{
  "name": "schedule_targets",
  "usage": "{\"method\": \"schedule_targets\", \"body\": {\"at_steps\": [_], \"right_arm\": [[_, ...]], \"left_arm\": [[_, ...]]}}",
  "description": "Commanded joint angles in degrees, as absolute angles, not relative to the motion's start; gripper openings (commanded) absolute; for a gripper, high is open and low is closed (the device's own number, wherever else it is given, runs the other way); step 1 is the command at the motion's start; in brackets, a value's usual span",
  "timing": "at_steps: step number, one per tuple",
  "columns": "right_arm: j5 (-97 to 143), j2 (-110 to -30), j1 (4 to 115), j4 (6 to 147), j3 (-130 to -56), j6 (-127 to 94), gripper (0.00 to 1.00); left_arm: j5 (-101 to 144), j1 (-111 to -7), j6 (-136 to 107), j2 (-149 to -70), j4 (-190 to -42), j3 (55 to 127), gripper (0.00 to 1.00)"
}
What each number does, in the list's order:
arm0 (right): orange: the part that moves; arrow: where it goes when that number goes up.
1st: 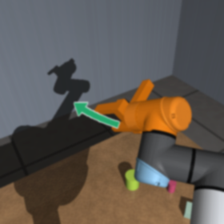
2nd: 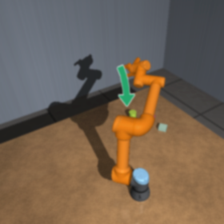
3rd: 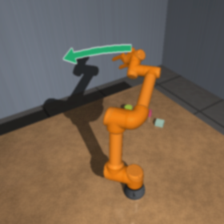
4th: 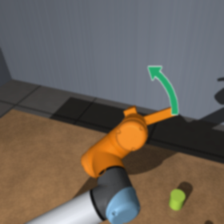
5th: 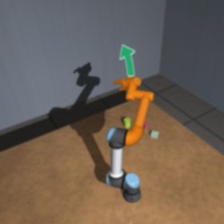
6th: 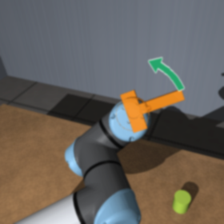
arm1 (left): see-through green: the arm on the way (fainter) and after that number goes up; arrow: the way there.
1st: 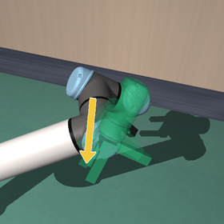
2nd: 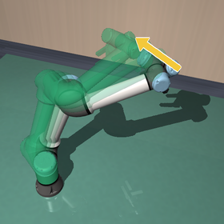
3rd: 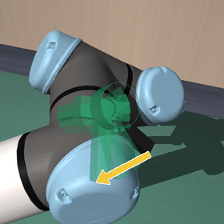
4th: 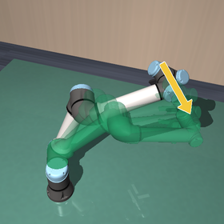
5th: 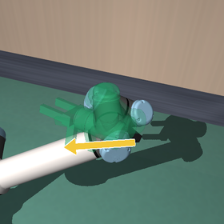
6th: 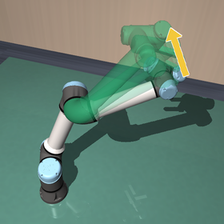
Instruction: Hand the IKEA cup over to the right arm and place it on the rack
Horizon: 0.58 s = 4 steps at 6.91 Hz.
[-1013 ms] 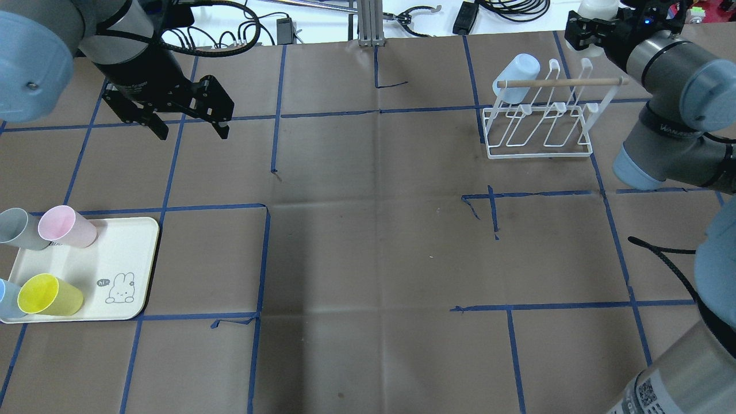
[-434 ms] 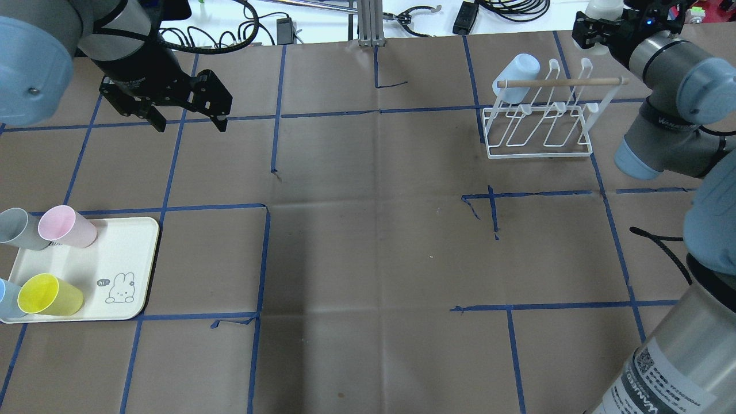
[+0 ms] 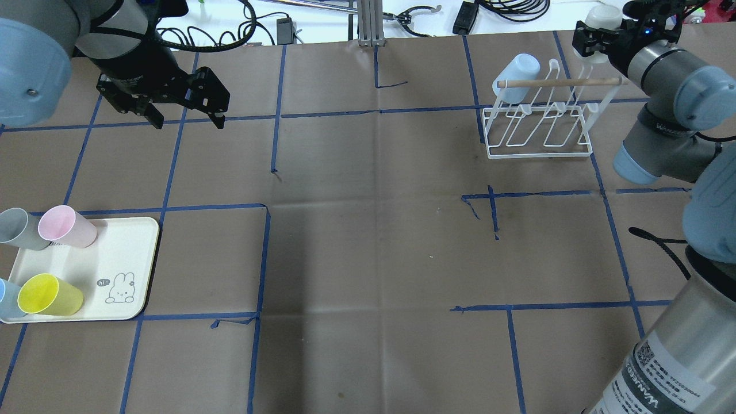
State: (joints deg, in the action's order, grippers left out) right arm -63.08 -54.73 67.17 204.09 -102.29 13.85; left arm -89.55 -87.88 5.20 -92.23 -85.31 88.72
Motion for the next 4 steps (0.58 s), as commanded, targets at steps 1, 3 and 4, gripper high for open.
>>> {"method": "schedule_targets", "body": {"at_steps": [1,3,4], "right_arm": [[-62.9,-53.6,67.1,204.3,-102.9,13.9,0.11],[-63.2,-53.4,67.1,204.2,-103.5,13.9,0.13],[-63.5,-53.6,67.1,203.7,-104.1,14.0,0.30]], "left_arm": [[-89.6,-87.7,5.3,-92.0,-85.3,88.7,0.99],[-89.6,-87.7,5.3,-92.0,-85.3,88.7,0.99],[-90.5,-87.7,5.4,-92.0,-85.3,88.8,0.99]]}}
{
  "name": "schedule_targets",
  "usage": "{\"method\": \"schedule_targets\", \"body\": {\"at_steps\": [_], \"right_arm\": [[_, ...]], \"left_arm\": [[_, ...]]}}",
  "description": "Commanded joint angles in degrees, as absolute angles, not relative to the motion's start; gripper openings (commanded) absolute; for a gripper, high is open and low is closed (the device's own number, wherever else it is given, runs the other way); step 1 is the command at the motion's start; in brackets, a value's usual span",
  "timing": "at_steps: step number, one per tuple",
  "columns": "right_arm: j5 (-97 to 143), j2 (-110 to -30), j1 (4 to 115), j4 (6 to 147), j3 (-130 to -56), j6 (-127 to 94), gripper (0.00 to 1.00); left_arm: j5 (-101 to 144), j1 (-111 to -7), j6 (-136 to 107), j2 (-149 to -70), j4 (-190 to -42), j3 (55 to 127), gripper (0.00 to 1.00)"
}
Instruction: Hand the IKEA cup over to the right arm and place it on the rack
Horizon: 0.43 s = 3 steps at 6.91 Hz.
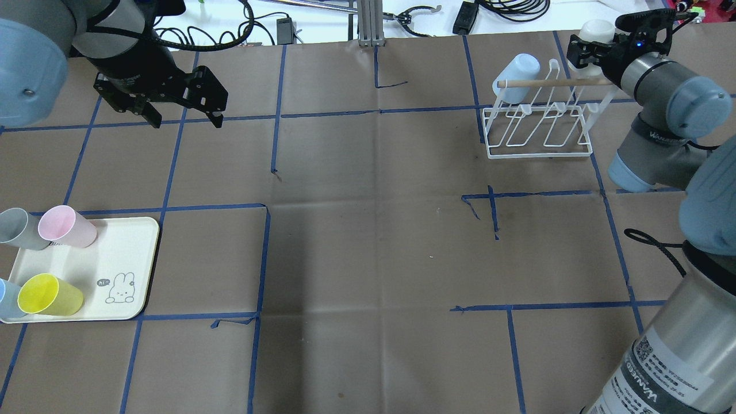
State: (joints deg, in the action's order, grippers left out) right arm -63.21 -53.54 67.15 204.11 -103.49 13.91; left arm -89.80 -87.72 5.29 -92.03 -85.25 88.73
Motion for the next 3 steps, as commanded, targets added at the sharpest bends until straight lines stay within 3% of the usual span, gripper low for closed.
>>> {"method": "schedule_targets", "body": {"at_steps": [1,2,3], "right_arm": [[-63.5,-53.8,67.1,203.7,-104.1,13.9,0.59],[-63.5,-53.9,67.1,203.6,-104.1,13.6,0.99],[-63.5,-54.0,67.1,203.6,-104.1,13.7,0.99]], "left_arm": [[-91.9,-87.7,5.4,-92.1,-85.2,88.8,0.99],[-91.9,-87.7,4.8,-92.2,-84.9,88.8,0.99],[-91.5,-87.7,4.6,-92.3,-84.1,88.7,0.99]]}}
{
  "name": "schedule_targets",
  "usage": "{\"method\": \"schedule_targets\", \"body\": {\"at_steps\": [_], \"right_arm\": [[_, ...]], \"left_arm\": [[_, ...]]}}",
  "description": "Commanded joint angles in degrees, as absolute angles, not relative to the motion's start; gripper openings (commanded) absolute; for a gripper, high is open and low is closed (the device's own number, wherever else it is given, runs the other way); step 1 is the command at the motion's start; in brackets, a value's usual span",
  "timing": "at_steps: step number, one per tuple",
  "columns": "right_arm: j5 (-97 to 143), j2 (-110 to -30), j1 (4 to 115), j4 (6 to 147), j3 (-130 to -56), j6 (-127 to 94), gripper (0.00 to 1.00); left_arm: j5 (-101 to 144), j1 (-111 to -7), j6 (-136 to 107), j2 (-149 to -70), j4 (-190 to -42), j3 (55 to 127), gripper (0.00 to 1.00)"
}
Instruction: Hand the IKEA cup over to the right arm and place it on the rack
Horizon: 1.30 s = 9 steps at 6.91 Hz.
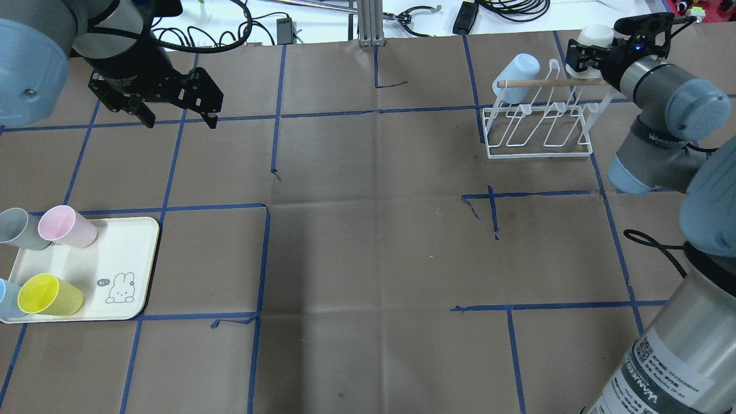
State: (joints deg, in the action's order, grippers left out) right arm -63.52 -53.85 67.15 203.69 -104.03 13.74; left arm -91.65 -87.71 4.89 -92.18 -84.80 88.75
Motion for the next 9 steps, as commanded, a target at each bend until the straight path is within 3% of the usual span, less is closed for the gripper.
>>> {"method": "schedule_targets", "body": {"at_steps": [1,3,6,9], "right_arm": [[-63.5,-54.1,67.1,203.6,-104.1,13.6,1.00],[-63.5,-56.5,67.3,203.0,-104.1,13.0,1.00],[-66.3,-71.1,67.6,176.7,-104.1,13.9,1.00],[-74.8,-82.1,70.6,163.4,-105.5,13.7,1.00]], "left_arm": [[-91.2,-87.7,4.6,-92.3,-84.1,88.7,0.99],[-91.2,-87.7,4.6,-92.3,-84.1,88.8,0.99],[-91.1,-87.8,4.3,-92.2,-84.1,88.8,0.99],[-89.9,-87.8,2.5,-92.2,-84.1,88.9,0.99]]}}
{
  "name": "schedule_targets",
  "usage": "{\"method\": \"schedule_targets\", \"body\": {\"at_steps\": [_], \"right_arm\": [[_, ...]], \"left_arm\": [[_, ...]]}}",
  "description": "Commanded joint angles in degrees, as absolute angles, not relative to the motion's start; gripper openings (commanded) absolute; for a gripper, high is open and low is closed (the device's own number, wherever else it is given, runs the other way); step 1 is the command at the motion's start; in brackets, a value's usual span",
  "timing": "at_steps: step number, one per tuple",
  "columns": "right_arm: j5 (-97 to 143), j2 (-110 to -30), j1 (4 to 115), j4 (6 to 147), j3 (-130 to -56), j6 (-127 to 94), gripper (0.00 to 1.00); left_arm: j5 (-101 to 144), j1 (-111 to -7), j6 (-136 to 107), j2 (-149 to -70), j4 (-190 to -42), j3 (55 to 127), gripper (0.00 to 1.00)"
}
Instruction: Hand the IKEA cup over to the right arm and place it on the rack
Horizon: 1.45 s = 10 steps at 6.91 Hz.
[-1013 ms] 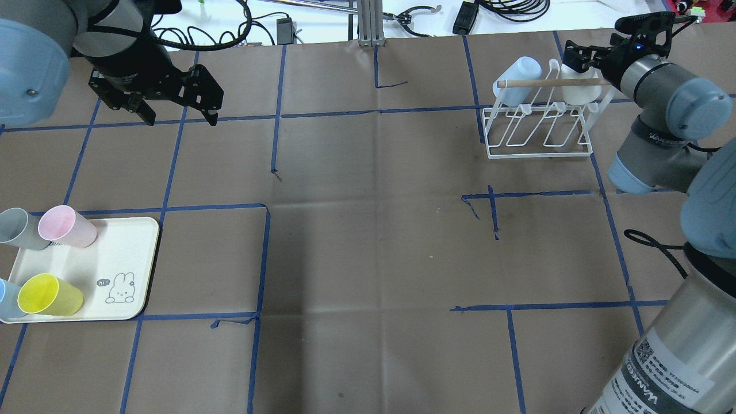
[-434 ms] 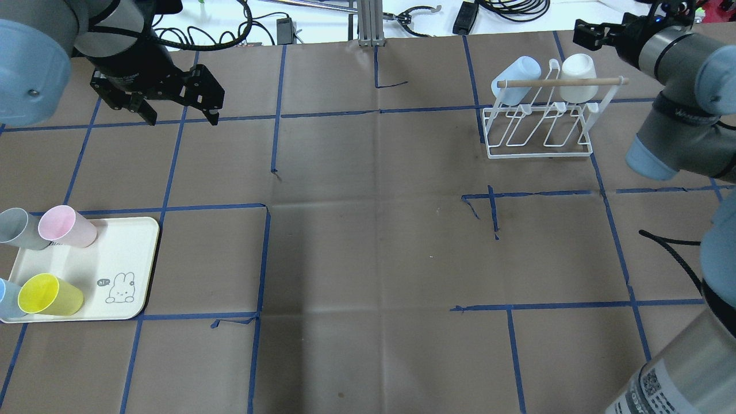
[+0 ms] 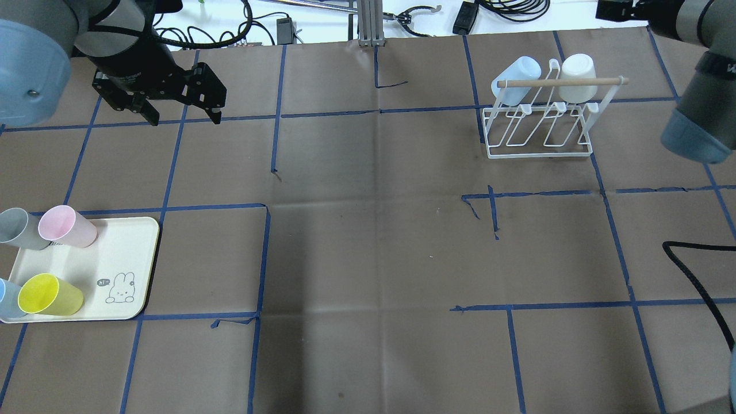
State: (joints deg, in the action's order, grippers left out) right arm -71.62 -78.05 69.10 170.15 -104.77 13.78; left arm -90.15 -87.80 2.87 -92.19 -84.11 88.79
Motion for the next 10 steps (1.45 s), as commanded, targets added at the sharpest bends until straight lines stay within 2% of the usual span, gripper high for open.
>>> {"method": "schedule_targets", "body": {"at_steps": [1,6,8,10], "right_arm": [[-77.5,-83.6,72.3,156.5,-105.3,13.7,1.00],[-82.4,-93.0,79.4,116.2,-104.1,13.3,1.00],[-83.2,-93.1,80.2,95.3,-98.3,13.8,1.00],[-88.4,-93.0,80.9,89.3,-93.4,12.5,1.00]], "left_arm": [[-89.9,-87.8,2.6,-92.1,-84.2,88.9,0.99],[-90.0,-87.8,2.6,-92.2,-84.2,89.0,0.99],[-89.9,-87.8,2.7,-92.2,-84.2,88.9,0.99],[-89.9,-87.8,2.7,-92.2,-84.2,89.0,0.99]]}}
